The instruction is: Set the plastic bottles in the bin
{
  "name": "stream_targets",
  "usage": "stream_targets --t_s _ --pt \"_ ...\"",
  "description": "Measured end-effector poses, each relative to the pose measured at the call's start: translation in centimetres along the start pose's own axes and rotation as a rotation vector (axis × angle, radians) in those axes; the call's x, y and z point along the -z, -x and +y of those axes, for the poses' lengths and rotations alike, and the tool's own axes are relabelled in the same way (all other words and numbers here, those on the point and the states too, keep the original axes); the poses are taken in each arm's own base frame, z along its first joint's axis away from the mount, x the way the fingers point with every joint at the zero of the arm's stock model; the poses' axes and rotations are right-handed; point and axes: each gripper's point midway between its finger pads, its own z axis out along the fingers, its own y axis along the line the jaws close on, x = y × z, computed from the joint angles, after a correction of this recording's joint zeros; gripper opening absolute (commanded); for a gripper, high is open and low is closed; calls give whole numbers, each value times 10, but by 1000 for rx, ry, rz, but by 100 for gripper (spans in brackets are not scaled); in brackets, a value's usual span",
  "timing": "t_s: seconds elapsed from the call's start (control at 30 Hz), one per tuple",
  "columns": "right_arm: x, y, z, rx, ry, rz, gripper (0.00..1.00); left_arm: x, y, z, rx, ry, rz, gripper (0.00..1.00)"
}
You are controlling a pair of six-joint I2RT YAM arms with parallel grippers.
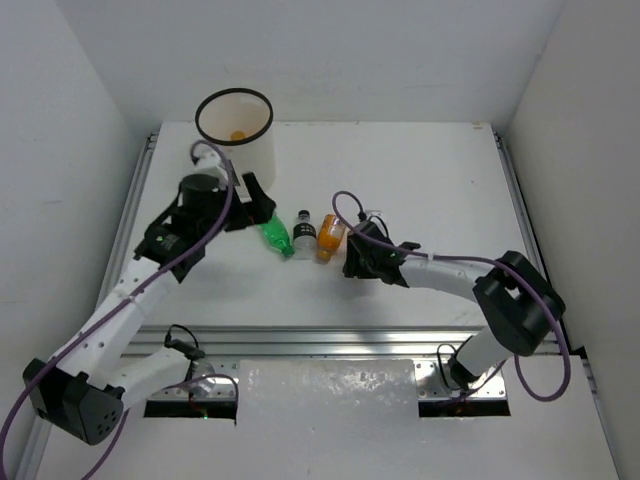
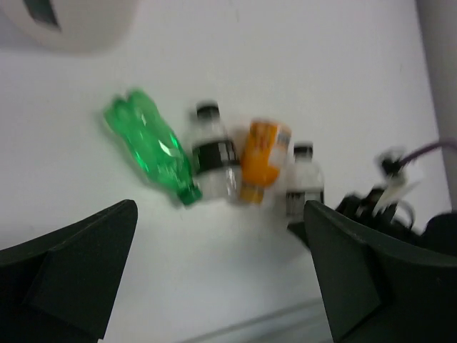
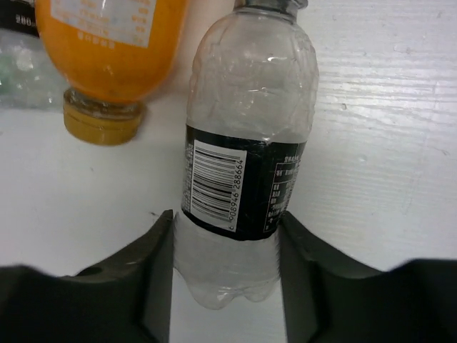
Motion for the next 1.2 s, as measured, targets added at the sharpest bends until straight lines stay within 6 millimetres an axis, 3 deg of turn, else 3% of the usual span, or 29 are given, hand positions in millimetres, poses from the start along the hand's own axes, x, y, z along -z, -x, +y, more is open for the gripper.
stream_targets --t_s 0.07,0.17,0.37,0.47,0.63,0.67,0.73,0.77,0.8,0.83,0.87,0.97,1.03,1.1,1.2 --pt "6 -4 -6 31 19 -25 27 -7 -51 0 -8 -37 137 100" --pt "31 -8 -12 103 121 -103 26 3 -98 -23 -15 -164 255 100" --pt "120 0 26 265 593 -416 23 34 -119 -118 -26 -557 294 100" --pt "157 12 45 327 742 -524 24 35 -131 -141 -23 -648 318 100" --pt "187 12 63 391 881 -571 24 23 -153 -155 -27 -679 375 99" --pt "190 11 66 399 901 -567 25 20 -157 -155 -27 -674 388 97" --pt "193 9 68 409 922 -558 27 18 -159 -158 -23 -679 402 76" --pt "193 8 69 410 927 -556 32 18 -159 -161 -19 -690 408 59" --pt "193 8 69 408 929 -554 56 20 -158 -166 -15 -713 413 39" --pt "193 8 70 407 931 -549 90 22 -156 -170 -13 -732 413 6" --pt "194 10 70 399 930 -551 99 24 -154 -174 -19 -746 413 1" --pt "202 20 73 391 928 -586 99 21 -140 -178 -27 -716 386 0" --pt "201 34 68 347 858 -603 99 10 -115 -176 -25 -609 325 0" --pt "193 51 52 271 721 -614 99 -1 -70 -174 -11 -484 218 0" --pt "176 65 18 149 492 -588 99 -19 21 -149 41 -282 19 0"
